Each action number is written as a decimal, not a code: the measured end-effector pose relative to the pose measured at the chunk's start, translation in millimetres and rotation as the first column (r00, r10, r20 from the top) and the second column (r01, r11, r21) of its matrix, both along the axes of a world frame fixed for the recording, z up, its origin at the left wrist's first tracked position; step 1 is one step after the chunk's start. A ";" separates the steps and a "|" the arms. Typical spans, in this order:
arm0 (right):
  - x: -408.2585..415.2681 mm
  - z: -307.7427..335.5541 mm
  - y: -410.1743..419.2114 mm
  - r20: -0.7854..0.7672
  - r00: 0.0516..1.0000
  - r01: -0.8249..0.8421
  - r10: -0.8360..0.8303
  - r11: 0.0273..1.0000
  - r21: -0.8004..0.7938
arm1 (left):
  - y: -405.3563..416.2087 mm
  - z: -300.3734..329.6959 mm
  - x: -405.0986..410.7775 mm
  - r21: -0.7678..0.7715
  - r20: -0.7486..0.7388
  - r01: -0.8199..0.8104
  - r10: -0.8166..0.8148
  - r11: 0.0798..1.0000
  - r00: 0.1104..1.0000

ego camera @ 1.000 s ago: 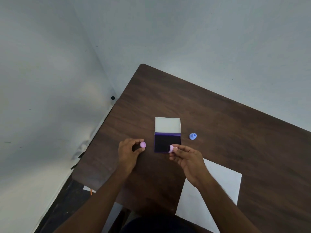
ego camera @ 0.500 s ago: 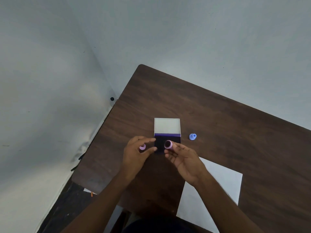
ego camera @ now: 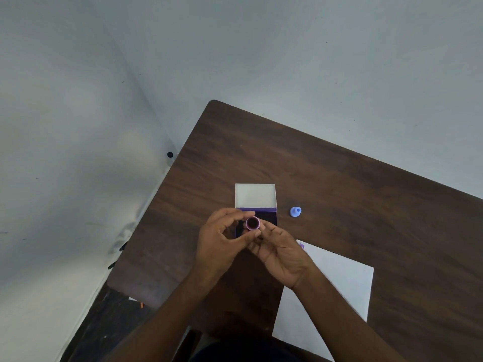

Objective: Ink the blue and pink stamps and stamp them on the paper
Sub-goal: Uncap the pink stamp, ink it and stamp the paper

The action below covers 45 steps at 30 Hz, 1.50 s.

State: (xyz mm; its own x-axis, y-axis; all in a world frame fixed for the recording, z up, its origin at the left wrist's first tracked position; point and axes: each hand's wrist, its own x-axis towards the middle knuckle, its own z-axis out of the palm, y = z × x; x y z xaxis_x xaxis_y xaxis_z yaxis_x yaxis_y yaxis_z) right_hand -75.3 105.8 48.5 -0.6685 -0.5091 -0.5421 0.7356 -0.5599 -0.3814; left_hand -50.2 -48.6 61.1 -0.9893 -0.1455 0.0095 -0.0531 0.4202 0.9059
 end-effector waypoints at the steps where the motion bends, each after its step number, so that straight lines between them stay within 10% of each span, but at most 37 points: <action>1: 0.3 0.8 -0.3 0.004 1.000 0.007 -0.007 1.000 -0.008 | 0.3 0.0 -0.2 0.008 -0.007 -0.002 0.002 1.000 1.000; 27: -0.2 -6.2 6.5 0.021 1.000 -0.003 0.006 0.994 -0.106 | -1.5 -5.8 -2.1 -0.039 0.057 0.039 -0.037 0.998 0.998; 40: 1.4 -26.2 12.3 -0.057 0.998 -0.003 0.015 0.980 0.197 | 10.2 -28.5 8.8 0.334 0.268 -0.118 0.026 0.935 0.963; 45: -7.7 -31.8 17.9 -0.256 0.929 -0.020 0.267 0.728 0.685 | 4.6 -45.3 9.9 0.231 0.365 -0.137 0.045 0.963 0.930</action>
